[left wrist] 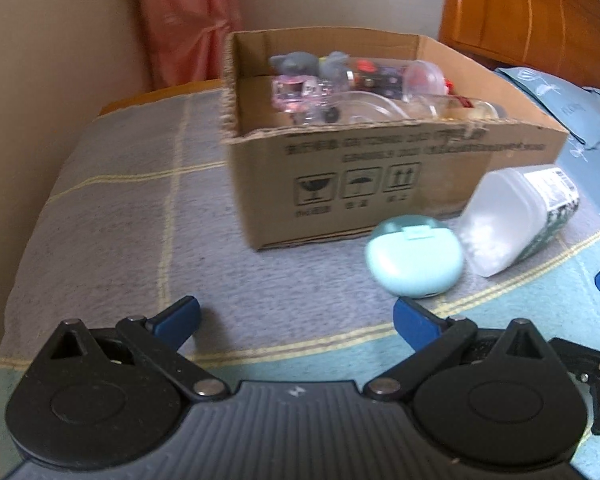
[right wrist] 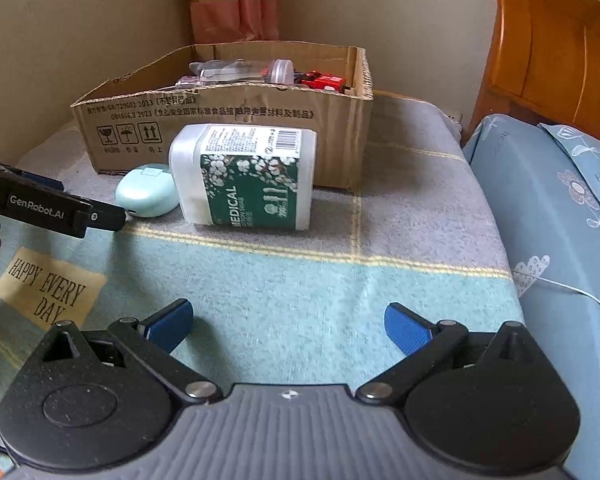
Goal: Organize rigid objects
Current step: 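Move the left tool to the mint-green case and the right tool to the white tub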
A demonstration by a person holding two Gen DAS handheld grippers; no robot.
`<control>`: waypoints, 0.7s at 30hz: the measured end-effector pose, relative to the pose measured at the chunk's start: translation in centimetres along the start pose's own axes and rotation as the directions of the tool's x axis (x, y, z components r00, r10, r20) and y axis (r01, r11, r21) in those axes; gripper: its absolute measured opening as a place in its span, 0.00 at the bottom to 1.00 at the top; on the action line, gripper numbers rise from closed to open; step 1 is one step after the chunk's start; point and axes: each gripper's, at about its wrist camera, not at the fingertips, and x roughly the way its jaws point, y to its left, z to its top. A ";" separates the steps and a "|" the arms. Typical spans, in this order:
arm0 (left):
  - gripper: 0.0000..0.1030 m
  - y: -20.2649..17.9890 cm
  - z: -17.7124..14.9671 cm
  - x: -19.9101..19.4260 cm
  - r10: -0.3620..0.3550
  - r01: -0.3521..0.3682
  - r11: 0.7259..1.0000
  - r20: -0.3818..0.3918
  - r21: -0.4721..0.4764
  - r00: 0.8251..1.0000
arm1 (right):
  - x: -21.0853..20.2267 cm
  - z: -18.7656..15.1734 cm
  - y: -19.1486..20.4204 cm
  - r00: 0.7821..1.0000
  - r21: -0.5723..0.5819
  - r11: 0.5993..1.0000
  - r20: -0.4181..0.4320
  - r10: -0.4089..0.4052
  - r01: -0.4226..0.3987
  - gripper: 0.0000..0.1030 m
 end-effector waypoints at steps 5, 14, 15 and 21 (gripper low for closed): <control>0.99 0.7 -0.4 -0.2 0.002 -0.002 1.000 0.004 -0.003 1.000 | 1.3 1.0 0.9 1.000 -0.007 1.000 0.027 0.001 -0.001 1.00; 0.99 1.1 -0.5 -0.3 -0.005 0.005 1.000 0.004 0.004 1.000 | 1.7 3.7 2.2 0.993 0.052 0.999 0.122 -0.006 0.000 1.00; 0.99 1.1 -0.5 -0.4 -0.005 0.005 1.000 0.004 0.004 1.000 | 1.8 4.0 2.4 0.992 0.048 0.999 0.129 -0.015 0.009 1.00; 0.99 1.0 -0.4 -0.5 -0.006 0.006 1.000 -0.007 0.007 1.000 | 2.0 4.9 1.7 0.987 0.096 0.993 0.143 -0.078 0.064 1.00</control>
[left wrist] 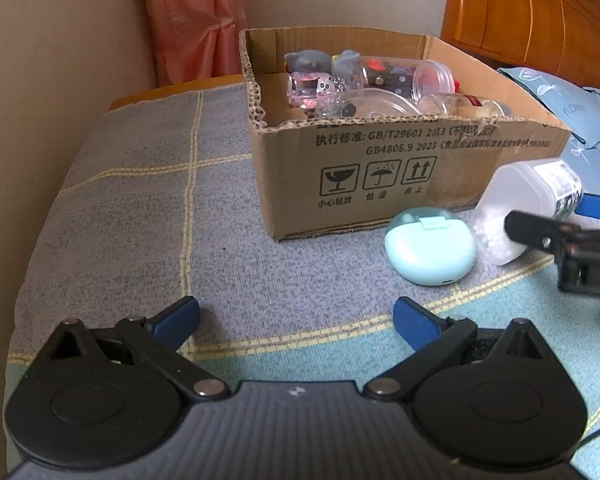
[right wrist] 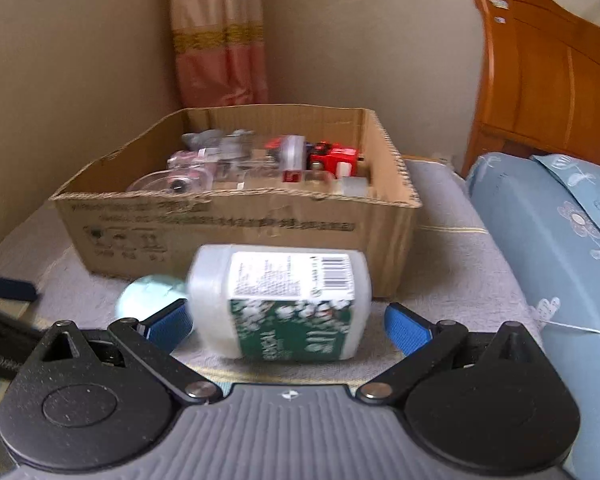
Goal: Organize rigid objects
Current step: 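Move the left tool to the mint-green case and the right tool to the white tub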
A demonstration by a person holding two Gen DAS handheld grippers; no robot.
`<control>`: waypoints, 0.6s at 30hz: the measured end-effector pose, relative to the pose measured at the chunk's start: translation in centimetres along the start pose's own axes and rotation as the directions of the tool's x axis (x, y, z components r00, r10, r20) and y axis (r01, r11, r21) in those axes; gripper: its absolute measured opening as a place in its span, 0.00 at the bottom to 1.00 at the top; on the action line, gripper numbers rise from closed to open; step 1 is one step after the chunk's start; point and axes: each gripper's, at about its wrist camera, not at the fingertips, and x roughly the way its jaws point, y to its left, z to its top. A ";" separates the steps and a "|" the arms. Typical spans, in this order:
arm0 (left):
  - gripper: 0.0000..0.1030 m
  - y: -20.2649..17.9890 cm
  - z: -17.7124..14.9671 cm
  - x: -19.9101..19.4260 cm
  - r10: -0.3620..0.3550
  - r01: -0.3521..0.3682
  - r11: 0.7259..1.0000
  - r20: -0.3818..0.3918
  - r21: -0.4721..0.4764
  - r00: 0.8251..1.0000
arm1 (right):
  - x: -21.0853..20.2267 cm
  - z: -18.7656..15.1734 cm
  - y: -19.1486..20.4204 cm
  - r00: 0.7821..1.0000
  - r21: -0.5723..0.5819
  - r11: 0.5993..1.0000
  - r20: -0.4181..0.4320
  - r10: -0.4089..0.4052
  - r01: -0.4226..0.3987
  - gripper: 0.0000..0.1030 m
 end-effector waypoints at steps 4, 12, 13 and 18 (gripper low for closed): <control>0.99 -0.5 0.5 0.2 -0.005 0.005 1.000 -0.027 0.006 1.000 | -0.1 -0.1 -1.6 1.000 0.046 0.999 -0.009 -0.028 0.029 1.00; 0.99 -3.5 1.1 0.7 -0.052 0.053 0.996 -0.020 0.066 0.998 | -0.8 -0.7 -2.5 1.000 0.043 0.999 -0.006 -0.021 0.021 1.00; 0.99 -3.9 1.1 0.8 -0.055 0.056 0.996 -0.013 0.071 0.998 | -1.0 -0.7 -2.6 1.000 0.041 0.999 -0.002 -0.017 0.017 1.00; 0.99 -5.1 1.7 1.5 -0.042 0.042 0.998 0.010 0.052 0.999 | -1.4 -0.9 -2.8 1.000 0.018 1.000 0.006 -0.019 0.018 1.00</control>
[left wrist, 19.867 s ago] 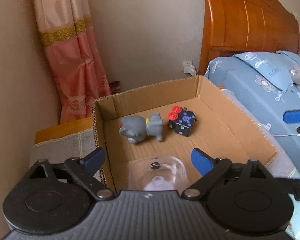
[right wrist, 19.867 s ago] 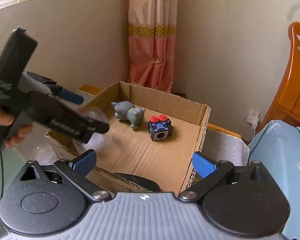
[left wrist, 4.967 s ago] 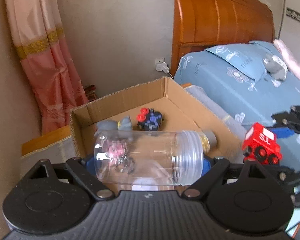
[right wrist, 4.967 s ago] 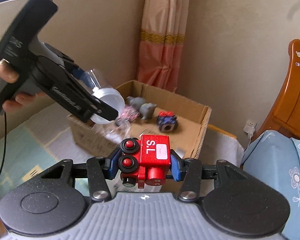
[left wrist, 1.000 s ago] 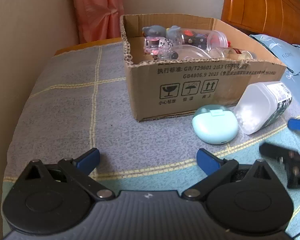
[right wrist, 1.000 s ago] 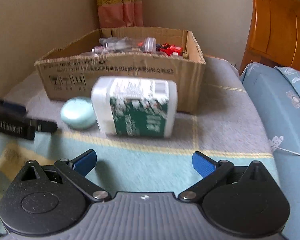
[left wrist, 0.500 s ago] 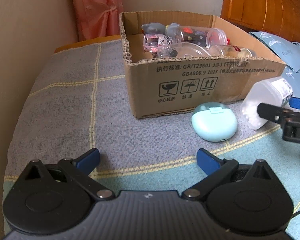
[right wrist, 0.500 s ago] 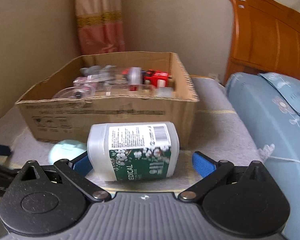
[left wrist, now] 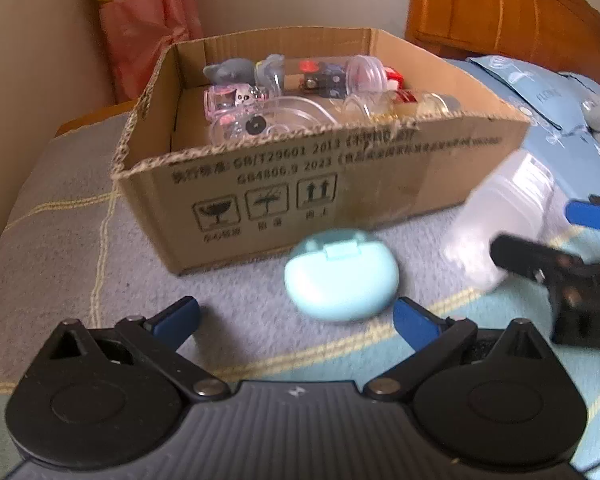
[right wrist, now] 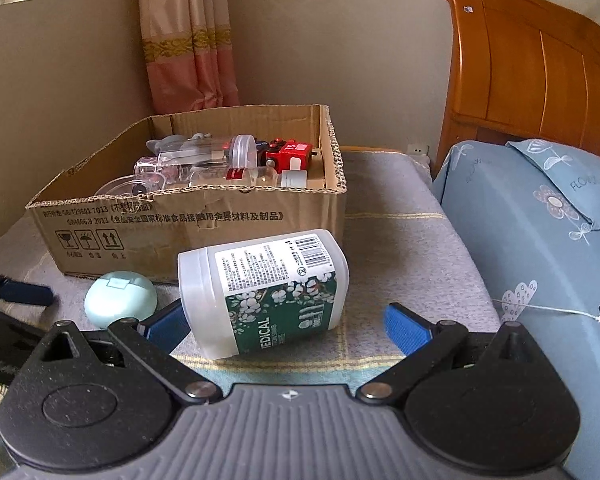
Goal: Organize rigid objects
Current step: 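Move the left tool to the mint-green case and the right tool to the white tub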
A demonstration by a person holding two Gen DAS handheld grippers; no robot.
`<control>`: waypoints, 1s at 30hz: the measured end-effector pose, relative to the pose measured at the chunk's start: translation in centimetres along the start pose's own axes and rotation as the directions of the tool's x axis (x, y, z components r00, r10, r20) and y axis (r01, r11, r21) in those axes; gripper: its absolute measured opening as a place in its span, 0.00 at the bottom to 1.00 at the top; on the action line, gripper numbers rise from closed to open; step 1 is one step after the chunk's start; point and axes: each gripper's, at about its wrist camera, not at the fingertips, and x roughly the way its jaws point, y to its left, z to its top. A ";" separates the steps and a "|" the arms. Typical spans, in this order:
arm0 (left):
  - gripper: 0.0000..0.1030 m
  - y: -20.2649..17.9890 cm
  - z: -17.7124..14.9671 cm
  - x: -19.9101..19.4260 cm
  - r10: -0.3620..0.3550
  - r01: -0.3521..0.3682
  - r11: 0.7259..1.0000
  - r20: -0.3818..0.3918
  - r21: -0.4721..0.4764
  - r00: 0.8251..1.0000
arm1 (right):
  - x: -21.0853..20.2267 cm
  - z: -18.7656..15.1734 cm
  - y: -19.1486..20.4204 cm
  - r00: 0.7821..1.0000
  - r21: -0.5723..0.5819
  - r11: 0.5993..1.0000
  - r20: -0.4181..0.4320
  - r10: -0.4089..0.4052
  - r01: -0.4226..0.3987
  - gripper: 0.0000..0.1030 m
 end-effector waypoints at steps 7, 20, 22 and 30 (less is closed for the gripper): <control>0.99 -0.2 0.9 0.8 0.028 -0.028 0.999 0.005 -0.027 1.000 | 0.0 -0.2 -0.1 1.000 -0.016 1.000 -0.008 0.009 -0.009 1.00; 1.00 4.7 -1.1 -0.9 0.067 -0.067 0.994 -0.001 -0.081 0.998 | 0.2 -0.2 0.0 0.999 -0.023 0.999 -0.010 0.035 -0.036 1.00; 1.00 5.2 -1.3 -1.0 0.080 -0.080 0.992 -0.005 -0.097 0.997 | 0.2 -0.2 0.0 0.999 -0.024 0.999 -0.010 0.039 -0.039 1.00; 0.99 4.0 -0.9 -0.8 0.113 -0.113 0.980 -0.007 -0.163 0.994 | 0.3 -0.1 -0.2 0.999 -0.027 0.999 -0.008 0.037 -0.037 1.00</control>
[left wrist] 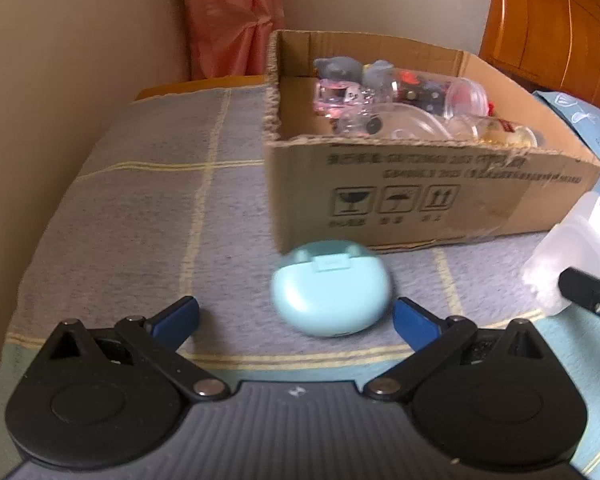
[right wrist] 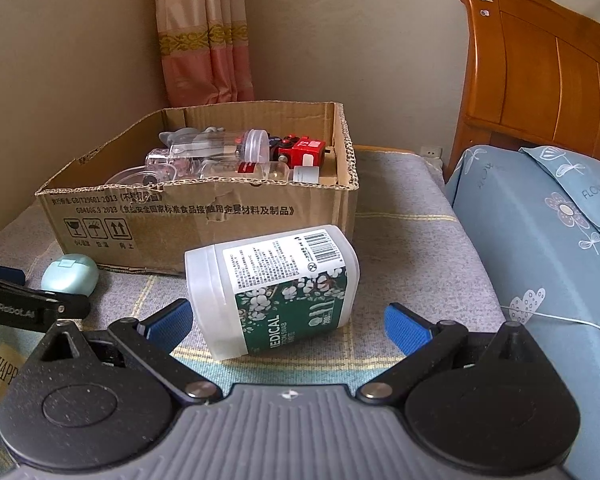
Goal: Organize rigid objects
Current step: 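Move the left tool to the mint-green case and the right tool to the white tub, then grasp the mint-green case with the left tool while the right tool grasps the white tub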
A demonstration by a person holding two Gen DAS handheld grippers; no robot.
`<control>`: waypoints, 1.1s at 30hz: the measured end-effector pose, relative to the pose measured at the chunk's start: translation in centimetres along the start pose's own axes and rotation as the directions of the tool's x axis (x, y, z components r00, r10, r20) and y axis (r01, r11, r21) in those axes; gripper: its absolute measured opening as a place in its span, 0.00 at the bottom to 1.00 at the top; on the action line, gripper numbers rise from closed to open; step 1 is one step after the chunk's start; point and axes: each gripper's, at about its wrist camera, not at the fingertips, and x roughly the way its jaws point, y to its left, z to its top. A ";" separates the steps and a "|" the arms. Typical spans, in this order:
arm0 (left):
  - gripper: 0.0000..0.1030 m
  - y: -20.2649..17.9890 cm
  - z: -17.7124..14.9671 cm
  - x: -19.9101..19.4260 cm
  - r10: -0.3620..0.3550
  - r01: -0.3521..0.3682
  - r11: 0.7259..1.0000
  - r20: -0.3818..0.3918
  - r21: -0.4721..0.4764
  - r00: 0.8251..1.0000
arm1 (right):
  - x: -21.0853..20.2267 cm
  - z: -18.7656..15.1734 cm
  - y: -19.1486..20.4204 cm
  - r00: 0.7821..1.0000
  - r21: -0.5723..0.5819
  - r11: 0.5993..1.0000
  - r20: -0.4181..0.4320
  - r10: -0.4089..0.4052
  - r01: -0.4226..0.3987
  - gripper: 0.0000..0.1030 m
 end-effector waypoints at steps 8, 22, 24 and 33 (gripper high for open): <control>0.84 -1.1 0.9 0.0 -0.064 0.065 0.997 0.024 -0.051 0.998 | 0.4 0.2 -0.3 1.000 -0.013 1.000 0.000 0.005 -0.005 1.00; 0.60 -1.8 0.4 0.0 -0.030 0.024 0.997 0.084 0.070 0.996 | 0.9 0.3 -0.2 1.000 -0.060 0.998 -0.004 0.028 -0.028 1.00; 0.60 -1.9 0.1 -0.2 -0.029 0.020 0.996 0.099 0.092 0.995 | 0.9 0.3 -0.2 0.999 -0.071 0.997 -0.005 0.033 -0.033 1.00; 0.60 -1.7 0.1 -0.2 -0.041 0.031 0.995 0.101 0.099 0.994 | 1.3 0.8 -0.3 0.998 -0.094 0.993 -0.017 0.066 -0.067 1.00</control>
